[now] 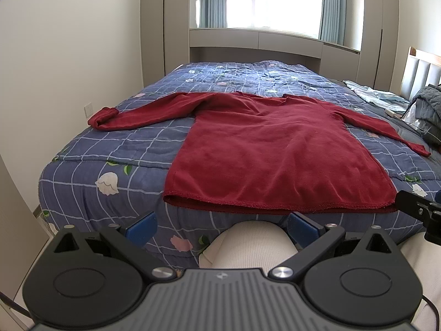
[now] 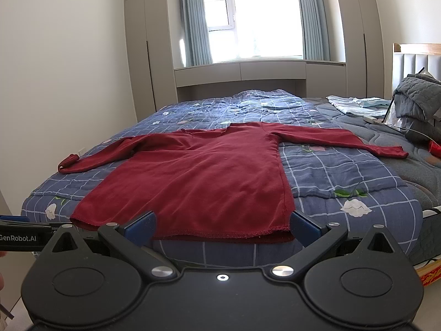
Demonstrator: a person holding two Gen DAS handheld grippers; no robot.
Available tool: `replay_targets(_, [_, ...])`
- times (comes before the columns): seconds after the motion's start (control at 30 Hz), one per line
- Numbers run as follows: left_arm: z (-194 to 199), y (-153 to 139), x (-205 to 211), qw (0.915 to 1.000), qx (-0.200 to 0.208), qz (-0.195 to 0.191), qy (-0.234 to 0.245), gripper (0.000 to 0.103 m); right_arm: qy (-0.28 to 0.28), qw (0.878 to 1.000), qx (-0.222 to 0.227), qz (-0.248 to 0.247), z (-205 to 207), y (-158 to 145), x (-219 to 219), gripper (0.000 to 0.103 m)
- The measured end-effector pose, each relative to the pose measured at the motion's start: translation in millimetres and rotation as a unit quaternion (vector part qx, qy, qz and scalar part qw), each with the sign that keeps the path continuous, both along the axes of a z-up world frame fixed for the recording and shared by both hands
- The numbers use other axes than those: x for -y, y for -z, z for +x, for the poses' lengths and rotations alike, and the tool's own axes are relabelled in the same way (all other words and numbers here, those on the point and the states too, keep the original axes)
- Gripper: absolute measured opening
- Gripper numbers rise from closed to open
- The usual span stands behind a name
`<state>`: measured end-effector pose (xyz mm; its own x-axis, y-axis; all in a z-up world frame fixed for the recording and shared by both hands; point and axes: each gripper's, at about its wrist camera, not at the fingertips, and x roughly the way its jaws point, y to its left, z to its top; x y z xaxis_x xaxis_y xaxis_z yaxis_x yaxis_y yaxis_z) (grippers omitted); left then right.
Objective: Fold small clothes
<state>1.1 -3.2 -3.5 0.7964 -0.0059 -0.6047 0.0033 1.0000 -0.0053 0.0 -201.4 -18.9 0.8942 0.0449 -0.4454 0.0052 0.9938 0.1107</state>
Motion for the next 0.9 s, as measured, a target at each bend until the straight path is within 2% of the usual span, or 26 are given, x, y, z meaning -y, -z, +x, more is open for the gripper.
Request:
replay_targets(0.27, [1, 5, 0, 0.9999, -0.008, -0.010, 0.002, 0.103, 0.000, 1.000, -0.002, 0.000, 0, 0, 0, 0.103])
replay_targets(0.47, [7, 5, -4, 0.9994, -0.026, -0.021, 0.004, 0.103, 0.009, 0.999, -0.030, -0.005, 13, -7, 1, 0.103])
replay_targets(0.53, [12, 4, -5, 0.9991, -0.035, -0.024, 0.003, 0.103, 0.027, 0.998, -0.058, -0.013, 24, -11, 3, 0.103])
replay_targets(0.67, [26, -2, -5, 0.9989, -0.041, -0.023, 0.003, 0.103, 0.045, 0.996, -0.079, -0.011, 38, -19, 9, 0.103])
replay_targets(0.9, [62, -13, 0, 0.9977, -0.045, -0.050, 0.000, 0.103, 0.064, 0.995, -0.071, -0.013, 57, -33, 28, 0.103])
